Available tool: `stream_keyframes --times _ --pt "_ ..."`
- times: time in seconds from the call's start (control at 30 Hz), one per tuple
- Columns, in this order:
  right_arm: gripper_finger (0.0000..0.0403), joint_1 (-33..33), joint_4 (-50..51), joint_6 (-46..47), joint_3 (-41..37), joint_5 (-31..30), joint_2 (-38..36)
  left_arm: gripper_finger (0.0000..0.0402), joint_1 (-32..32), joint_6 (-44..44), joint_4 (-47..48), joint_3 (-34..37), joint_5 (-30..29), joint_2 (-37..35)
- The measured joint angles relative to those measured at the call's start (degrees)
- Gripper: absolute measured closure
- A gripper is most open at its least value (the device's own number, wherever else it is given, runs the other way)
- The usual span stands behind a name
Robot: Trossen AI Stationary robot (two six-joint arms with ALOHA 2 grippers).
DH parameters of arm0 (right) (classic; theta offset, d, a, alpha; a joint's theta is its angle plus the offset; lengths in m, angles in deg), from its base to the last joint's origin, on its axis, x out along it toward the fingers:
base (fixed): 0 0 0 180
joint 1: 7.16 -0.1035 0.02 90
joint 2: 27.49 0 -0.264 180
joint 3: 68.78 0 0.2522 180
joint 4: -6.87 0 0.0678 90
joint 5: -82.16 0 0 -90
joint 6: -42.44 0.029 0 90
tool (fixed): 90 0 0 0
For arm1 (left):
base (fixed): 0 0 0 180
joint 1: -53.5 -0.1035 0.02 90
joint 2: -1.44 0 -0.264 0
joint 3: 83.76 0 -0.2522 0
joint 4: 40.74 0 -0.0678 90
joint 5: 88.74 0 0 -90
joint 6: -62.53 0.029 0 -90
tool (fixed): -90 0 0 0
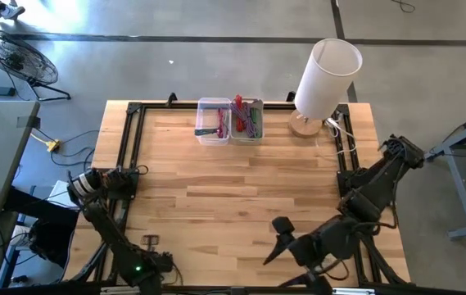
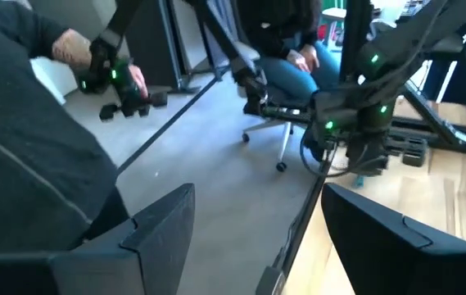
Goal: Pick & Place USB Port
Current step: Put the blue and black charger cable into the transparent bin
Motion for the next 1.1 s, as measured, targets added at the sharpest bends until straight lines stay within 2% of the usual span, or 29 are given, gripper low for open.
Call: stream_keyframes --times 0.13,0.23,0.37,0.47,0.67,0.93,1.03,1.1 --pt "0.0144 -1.90 3.86 0.53 0.00 -0.32 -1.14 0.0387 -3.75 -2.59 -1.45 -3.67 -14.44 -2.45" --pt "0.0144 -3.80 7.10 0.83 0.02 -1.84 -1.60 0.0387 -6.51 -1.29 -0.26 -8.28 -24.67 -4.33" --pt "0.0144 -5.72 10.01 1.38 0.02 -3.08 -1.89 0.0387 -10.97 0.14 7.12 -15.04 -36.46 -6.88" --pt "0.0144 -6.53 11.59 1.85 0.02 -4.35 -2.48 0.0387 -15.49 5.15 12.09 -19.05 -44.85 -9.92" --pt "0.0144 -7.13 14.39 1.82 0.02 -8.33 -3.80 0.0387 -28.16 26.13 12.46 -22.64 -44.60 -17.93" --pt "0.0144 -5.88 16.55 0.34 0.02 -16.34 -5.65 0.0387 -50.43 42.97 12.31 -22.65 -40.86 -26.93" --pt "0.0144 -4.85 17.31 0.33 0.02 -19.07 -7.04 0.0387 -60.64 50.48 9.93 -22.71 -36.33 -27.25" --pt "0.0144 -4.02 17.65 0.31 0.02 -20.90 -7.86 0.0387 -67.54 55.17 8.51 -22.49 -30.04 -27.07"
